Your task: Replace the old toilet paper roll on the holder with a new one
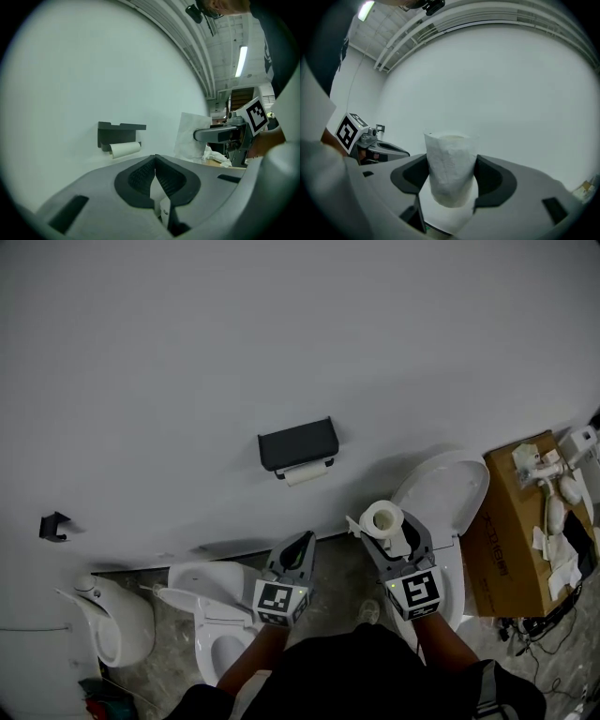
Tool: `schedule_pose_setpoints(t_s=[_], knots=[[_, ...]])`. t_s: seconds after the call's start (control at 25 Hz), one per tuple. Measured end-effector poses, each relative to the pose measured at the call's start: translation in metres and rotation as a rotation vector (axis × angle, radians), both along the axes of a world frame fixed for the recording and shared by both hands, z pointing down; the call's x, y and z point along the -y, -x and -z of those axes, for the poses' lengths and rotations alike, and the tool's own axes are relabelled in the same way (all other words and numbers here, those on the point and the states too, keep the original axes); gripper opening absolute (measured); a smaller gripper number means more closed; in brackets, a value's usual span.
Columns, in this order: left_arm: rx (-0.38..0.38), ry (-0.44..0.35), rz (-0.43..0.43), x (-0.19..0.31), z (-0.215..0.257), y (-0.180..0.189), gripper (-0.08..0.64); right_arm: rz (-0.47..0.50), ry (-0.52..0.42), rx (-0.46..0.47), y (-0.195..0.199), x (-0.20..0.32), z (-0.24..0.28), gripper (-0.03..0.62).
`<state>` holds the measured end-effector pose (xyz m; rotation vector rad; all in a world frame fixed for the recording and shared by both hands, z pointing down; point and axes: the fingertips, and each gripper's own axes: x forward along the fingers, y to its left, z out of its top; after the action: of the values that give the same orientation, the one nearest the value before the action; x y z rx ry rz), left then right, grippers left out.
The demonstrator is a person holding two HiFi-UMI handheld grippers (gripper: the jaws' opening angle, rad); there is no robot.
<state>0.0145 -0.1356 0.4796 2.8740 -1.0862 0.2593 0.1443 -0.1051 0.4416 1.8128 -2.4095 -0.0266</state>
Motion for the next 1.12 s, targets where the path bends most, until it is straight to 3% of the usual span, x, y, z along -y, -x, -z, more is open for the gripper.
schedule_pose_setpoints(t_s=[0.32,0.56,0.72,0.92,1.12], knots=[[0.077,-0.010,0.137,0.014,-0.011,-0.001,0.006,0.116,0.052,0.052,-0.008,0.024,-0.017,0.288],[0.102,-0.124,0.092,0.015,0.002,-0.012,0.025,0.135,0.050,0.062,-0.008,0.036,-0.021,0.288],[0.238,-0.186,0.105,0.027,0.000,-0.011,0.141,0.127,0.057,0.063,-0.007,0.043,-0.025,0.288],[0.521,-0.331,0.068,0.048,-0.010,-0.016,0.206,0.129,0.092,0.051,-0.004,0.047,-0.035,0.288],[0.757,-0.475,0.010,0.072,-0.009,-0.033,0.259,0.137,0.050,0.052,-0.002,0.058,-0.027,0.288]])
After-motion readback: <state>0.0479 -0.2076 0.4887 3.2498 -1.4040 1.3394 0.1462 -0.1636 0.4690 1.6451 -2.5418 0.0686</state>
